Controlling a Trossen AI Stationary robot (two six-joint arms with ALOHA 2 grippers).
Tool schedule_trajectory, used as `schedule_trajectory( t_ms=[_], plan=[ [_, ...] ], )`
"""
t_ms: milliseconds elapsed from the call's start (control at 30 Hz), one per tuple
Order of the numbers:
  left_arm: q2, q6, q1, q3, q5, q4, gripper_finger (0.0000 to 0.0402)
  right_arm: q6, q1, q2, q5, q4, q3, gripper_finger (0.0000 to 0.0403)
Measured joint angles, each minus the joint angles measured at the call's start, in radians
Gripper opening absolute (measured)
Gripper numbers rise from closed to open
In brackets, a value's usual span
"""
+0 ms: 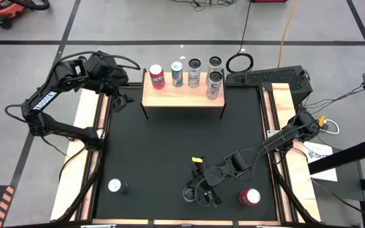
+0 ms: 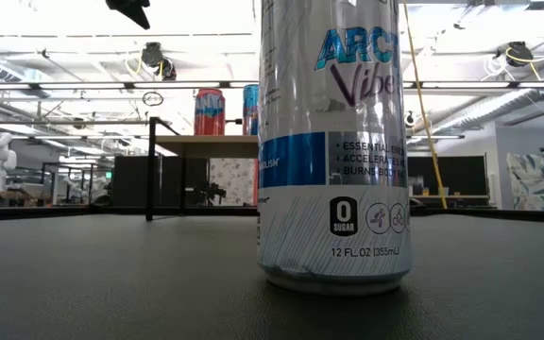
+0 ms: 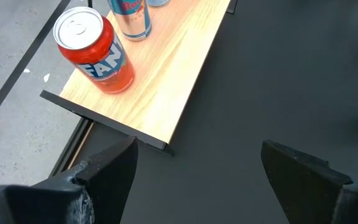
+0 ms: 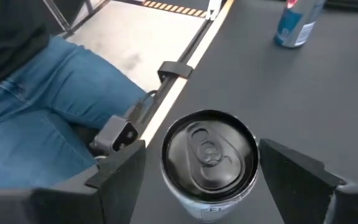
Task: Place canned beverage on shelf
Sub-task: Put the white-blue soda can on the shelf aligned with the other white-blue soda can
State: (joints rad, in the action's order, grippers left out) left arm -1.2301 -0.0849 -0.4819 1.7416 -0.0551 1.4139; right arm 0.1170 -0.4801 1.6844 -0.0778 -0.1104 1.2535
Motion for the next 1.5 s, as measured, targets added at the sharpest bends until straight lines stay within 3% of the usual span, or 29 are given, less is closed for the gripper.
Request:
schedule_trajectory(
  t_ms=[767,1133,1500],
  plan=[
    [0.0,0.0,0.0,0.0,0.0,-0.03,0.0338,0.002,-0.006,0.0,0.006,-0.014,-0.001,0.029],
    [0.0,0.0,0.0,0.0,0.0,-0.029,0.0338,0.002,-0.006,0.083,0.001,0.02,-0.002,0.029],
    [0.0,0.001,0.0,0.0,0.0,-0.029,0.0338,0.043,-0.006,0.083,-0.002,0.032,-0.002,0.029]
  ],
)
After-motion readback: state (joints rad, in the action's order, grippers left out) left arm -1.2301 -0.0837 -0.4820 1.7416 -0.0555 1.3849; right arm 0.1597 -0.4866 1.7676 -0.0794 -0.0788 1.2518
